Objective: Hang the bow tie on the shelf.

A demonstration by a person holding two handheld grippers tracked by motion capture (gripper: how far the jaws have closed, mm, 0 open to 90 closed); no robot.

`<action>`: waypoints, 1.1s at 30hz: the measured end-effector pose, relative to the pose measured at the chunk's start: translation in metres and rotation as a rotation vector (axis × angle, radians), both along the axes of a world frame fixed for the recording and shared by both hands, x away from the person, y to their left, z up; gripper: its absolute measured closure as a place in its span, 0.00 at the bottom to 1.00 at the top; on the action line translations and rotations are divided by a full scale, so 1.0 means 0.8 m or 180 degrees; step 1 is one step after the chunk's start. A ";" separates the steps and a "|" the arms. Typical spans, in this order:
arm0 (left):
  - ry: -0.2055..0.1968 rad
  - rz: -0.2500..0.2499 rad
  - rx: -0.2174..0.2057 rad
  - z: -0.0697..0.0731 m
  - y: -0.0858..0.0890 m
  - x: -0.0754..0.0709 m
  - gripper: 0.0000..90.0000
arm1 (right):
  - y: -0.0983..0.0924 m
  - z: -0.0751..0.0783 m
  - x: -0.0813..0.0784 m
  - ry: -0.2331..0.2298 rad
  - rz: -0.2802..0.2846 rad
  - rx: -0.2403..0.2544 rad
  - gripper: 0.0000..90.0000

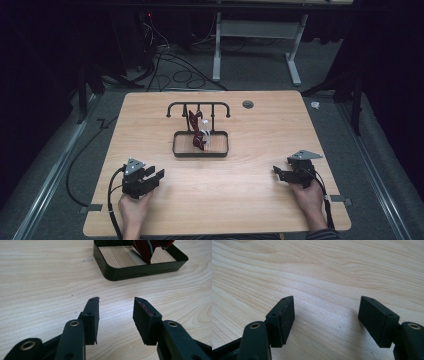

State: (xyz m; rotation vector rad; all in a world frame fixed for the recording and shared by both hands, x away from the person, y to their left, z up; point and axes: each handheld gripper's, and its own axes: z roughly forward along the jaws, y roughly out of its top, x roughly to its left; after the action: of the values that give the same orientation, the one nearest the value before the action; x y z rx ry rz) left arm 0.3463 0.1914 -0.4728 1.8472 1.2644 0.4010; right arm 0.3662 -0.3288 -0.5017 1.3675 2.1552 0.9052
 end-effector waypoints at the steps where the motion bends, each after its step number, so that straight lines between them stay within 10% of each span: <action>1: 0.0002 -0.0003 0.0004 -0.001 0.000 0.000 0.63 | 0.000 0.000 0.000 0.0000 0.0000 -0.0001 0.34; 33: 0.0037 0.0161 0.0260 -0.031 -0.015 0.006 0.59 | 0.000 0.000 0.000 0.0002 -0.0006 0.0003 0.34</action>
State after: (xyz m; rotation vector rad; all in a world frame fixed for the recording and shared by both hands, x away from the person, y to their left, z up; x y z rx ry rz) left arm 0.3513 0.1793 -0.4979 1.8911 1.3224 0.4763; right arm 0.3661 -0.3287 -0.5017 1.3703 2.1538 0.9051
